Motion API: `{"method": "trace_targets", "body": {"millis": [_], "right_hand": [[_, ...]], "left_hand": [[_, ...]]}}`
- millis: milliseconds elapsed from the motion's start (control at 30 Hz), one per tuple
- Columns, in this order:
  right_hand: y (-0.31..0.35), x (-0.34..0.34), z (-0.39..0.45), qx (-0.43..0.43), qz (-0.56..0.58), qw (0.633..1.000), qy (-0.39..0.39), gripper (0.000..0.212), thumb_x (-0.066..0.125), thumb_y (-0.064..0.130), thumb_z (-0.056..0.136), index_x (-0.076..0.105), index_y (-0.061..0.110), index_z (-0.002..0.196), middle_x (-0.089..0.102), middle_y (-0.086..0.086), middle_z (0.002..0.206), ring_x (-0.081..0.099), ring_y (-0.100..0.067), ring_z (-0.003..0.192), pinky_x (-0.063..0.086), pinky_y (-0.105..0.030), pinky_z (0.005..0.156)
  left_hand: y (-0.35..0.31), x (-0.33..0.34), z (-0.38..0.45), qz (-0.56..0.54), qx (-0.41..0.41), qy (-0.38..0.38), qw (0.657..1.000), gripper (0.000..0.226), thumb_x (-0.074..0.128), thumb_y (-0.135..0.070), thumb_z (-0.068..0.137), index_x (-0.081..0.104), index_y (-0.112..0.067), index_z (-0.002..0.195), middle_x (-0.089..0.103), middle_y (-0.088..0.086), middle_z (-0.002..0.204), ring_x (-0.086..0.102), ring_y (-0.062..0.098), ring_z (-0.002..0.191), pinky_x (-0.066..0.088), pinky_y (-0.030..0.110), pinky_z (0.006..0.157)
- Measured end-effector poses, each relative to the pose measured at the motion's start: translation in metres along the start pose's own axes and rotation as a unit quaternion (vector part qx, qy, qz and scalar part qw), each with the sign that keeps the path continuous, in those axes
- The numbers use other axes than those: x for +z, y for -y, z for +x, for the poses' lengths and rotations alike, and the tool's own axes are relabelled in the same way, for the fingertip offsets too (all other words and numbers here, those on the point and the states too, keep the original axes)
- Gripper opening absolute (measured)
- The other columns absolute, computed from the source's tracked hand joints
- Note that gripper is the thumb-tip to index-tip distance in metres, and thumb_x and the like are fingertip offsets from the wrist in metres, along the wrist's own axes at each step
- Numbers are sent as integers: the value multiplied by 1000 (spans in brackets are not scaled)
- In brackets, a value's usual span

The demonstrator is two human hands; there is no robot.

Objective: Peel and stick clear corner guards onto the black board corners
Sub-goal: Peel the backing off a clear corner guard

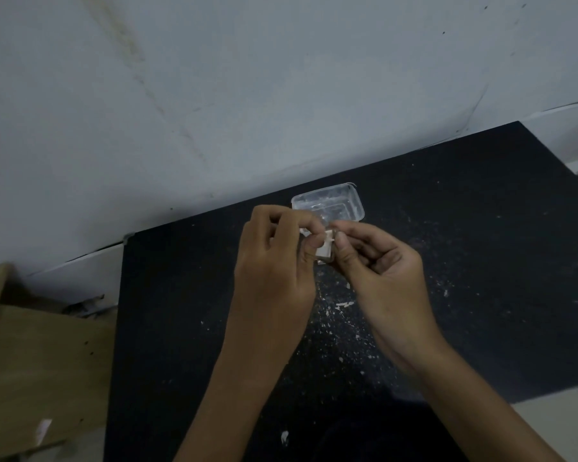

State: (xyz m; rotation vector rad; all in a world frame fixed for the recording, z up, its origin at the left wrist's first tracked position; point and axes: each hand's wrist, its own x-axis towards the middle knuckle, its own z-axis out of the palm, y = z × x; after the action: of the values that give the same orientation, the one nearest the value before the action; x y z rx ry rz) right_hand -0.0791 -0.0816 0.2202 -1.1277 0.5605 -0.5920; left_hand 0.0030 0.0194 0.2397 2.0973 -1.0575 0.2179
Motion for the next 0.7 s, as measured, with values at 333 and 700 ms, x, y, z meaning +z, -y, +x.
{"method": "trace_targets", "body": {"millis": [333,700], "right_hand": [[0,-3,-1,-11,-13,1000,10,19,66,14,85,72,14,104,75,-6,94,72,-20,91,58,-28,83],[0,-8,-2,-22,-10,1000,13,17,66,10,86,72,12,102,76,-6,94,72,-16,90,57,-23,80]], "left_hand": [[7,-16,5,46,59,4,997,29,76,-29,87,77,-19,114,59,6,117,58,21,99,52,31,80],[10,-15,7,55,88,-2,995,18,82,-16,84,82,-23,100,63,4,119,55,22,100,50,30,79]]}}
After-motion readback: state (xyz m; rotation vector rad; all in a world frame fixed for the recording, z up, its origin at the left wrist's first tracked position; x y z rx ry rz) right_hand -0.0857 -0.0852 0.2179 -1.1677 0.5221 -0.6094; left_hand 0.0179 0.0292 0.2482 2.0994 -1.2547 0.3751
